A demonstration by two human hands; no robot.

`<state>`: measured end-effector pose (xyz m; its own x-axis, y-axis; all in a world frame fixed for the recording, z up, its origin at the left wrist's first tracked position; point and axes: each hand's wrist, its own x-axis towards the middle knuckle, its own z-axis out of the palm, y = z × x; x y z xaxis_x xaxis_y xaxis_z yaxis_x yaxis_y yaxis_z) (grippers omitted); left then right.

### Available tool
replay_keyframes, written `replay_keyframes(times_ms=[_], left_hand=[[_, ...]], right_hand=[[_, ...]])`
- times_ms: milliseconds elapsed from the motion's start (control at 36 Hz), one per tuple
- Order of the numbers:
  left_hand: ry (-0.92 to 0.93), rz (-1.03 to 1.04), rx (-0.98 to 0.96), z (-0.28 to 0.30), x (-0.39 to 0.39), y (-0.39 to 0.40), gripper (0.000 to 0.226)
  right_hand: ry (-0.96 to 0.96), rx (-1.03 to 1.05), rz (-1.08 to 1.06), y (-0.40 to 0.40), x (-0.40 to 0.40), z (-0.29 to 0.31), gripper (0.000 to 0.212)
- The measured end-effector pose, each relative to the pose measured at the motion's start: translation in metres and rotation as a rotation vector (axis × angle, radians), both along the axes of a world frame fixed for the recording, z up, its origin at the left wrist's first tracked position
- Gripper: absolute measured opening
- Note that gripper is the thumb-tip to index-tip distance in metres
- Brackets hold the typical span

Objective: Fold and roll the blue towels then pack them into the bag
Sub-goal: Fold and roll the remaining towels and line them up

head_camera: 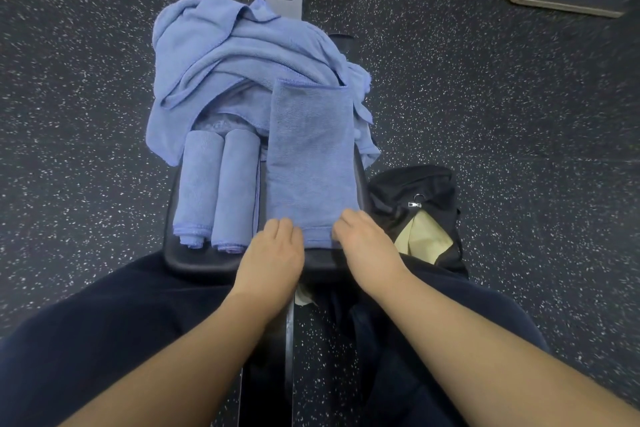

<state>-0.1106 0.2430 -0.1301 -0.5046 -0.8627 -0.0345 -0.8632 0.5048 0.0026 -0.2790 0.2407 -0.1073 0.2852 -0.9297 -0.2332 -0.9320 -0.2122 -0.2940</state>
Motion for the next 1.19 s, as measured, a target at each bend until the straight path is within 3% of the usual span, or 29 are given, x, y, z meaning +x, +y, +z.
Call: replay_keyframes(times_ms=[222, 583, 722, 833, 1000, 1194], left_hand=[[-0.034, -0.018, -0.063, 0.004, -0.001, -0.003, 0.021], [-0.115, -0.016, -0.132, 0.005, 0.003, -0.011, 0.013], [-0.052, 0.005, -0.153, 0.002, 0.006, -0.012, 0.015], [-0.031, 0.026, -0.159, 0.002, 0.005, -0.014, 0.017], [0.039, 0.098, -0.156, 0.003, 0.002, -0.013, 0.027], [0.050, 0.108, -0.204, 0.000, 0.003, -0.014, 0.029]], right_hand=[[-0.023, -0.007, -0.047, 0.003, 0.003, 0.006, 0.014], [-0.007, -0.037, -0.068, -0.003, 0.000, -0.005, 0.022], [0.051, -0.073, -0.026, -0.007, -0.004, 0.000, 0.022], [0.061, 0.008, -0.036, -0.010, -0.007, 0.003, 0.028], [0.051, 0.099, -0.073, -0.012, -0.008, 0.011, 0.016], [0.041, 0.111, -0.119, -0.010, -0.006, 0.015, 0.020]])
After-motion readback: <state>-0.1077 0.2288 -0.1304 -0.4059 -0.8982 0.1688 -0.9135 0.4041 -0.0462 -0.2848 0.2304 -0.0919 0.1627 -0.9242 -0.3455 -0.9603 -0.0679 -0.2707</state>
